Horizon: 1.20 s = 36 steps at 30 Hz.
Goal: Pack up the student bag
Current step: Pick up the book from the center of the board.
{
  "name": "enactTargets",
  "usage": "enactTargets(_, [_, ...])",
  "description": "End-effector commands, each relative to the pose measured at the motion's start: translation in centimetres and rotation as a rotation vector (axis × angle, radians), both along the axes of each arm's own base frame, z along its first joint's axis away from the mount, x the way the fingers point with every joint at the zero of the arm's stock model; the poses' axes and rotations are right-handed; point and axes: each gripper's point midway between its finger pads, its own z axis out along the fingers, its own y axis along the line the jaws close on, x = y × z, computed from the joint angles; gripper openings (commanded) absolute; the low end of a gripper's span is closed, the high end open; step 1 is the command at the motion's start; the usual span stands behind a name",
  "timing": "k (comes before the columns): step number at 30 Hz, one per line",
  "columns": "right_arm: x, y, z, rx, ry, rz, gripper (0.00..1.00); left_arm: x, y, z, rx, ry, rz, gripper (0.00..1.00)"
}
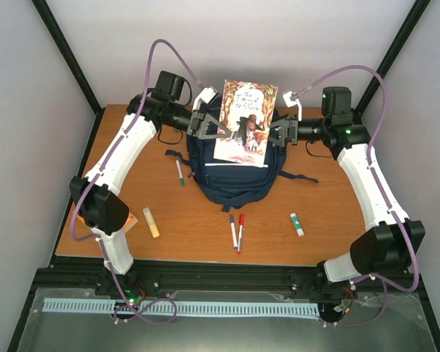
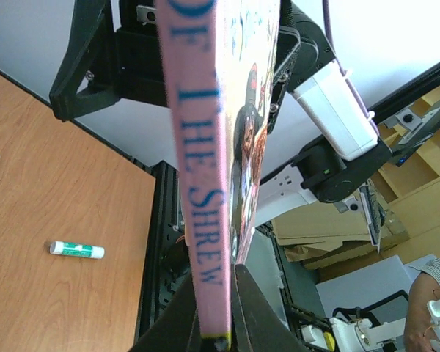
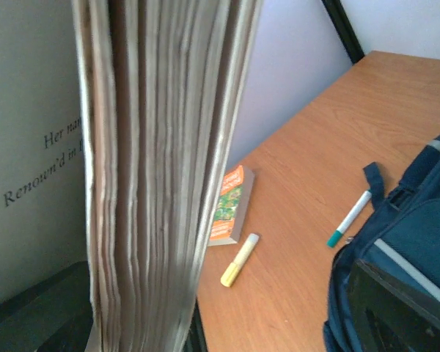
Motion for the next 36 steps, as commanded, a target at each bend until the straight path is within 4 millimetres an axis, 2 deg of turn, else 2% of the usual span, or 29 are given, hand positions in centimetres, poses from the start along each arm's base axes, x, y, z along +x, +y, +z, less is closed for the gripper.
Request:
enactTargets(1, [-1.1,0.5,0.8,0.060,0.051,0.075,0.93,-0.3,0.0,1.1,-0.048,-0.008,-0.034,0.01])
enactTargets(8, [-4.5,-0.3,2.0,0.139,0.037,0.200,0.96,0.3,0.9,0.6,-0.047,0.020,-0.014,0.01])
enactTargets(12, [-4.7,-0.3,2.6,0.149,0.019,0.217,0.97,0.7,0.8,0.0,-0.040,0.028,-0.011,0.01])
enactTargets(14, [-4.4,-0.2,3.0,0.151,0.011,0.221,0.97,0.8,0.7,0.0,-0.039,0.026,-0.010,0.01])
enactTargets(20, [-1.4,-0.1,1.5,0.104,0.067,0.109,0.98,0.6,0.8,0.3,-0.051,0.014,-0.021,0.01])
enactTargets(23, [-0.9,-0.1,1.4,0.112,0.086,0.109,0.99,0.5,0.8,0.0,-0.051,0.022,-0.024,0.01])
enactTargets(29, [-3.8,0.0,4.0,0.185,0.037,0.277,0.99,0.4,0.8,0.0,-0.053,0.027,-0.027,0.01])
enactTargets(32, [-5.1,-0.1,4.3,0.203,0.037,0.313,0.98,0.5,0.8,-0.3,-0.049,0.032,-0.026,0.01])
enactTargets(36, [-5.7,-0.1,3.7,0.202,0.045,0.314,0.97,0.7,0.7,-0.5,-0.046,0.036,-0.024,0.01])
